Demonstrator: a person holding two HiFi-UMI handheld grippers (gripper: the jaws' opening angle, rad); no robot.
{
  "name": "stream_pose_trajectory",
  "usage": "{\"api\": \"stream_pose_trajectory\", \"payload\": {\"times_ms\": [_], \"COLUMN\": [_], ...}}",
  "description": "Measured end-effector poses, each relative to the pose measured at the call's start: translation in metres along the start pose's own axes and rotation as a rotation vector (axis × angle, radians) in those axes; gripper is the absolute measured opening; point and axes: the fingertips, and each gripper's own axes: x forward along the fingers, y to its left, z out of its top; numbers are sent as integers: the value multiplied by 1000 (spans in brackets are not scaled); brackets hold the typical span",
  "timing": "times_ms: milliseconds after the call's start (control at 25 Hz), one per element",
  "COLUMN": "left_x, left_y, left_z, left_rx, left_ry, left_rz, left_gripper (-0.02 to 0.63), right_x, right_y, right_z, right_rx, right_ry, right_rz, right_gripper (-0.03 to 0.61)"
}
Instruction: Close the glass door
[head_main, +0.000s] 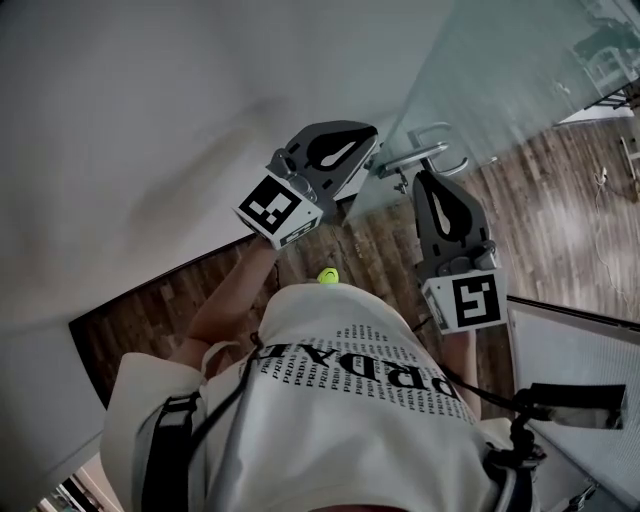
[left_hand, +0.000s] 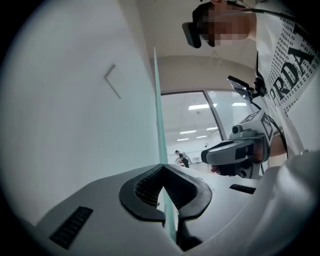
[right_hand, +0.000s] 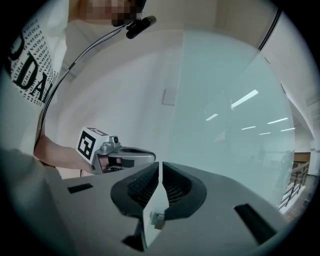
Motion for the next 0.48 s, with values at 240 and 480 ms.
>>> {"api": "stream_pose_trajectory", "payload": {"times_ms": [240, 480], "left_x": [13, 29], "left_y": [-4, -8], "left_z": [5, -5], "left_rx": [4, 11], "left_ry": [4, 42], "left_rz": [-73, -93], "left_gripper": [64, 64], "right_x": [10, 9], "right_y": [0, -5], "right_z": [0, -12], "right_rx": [8, 21], "right_ry": [34, 76], "right_rz": [-3, -21], "right_gripper": [0, 0]}}
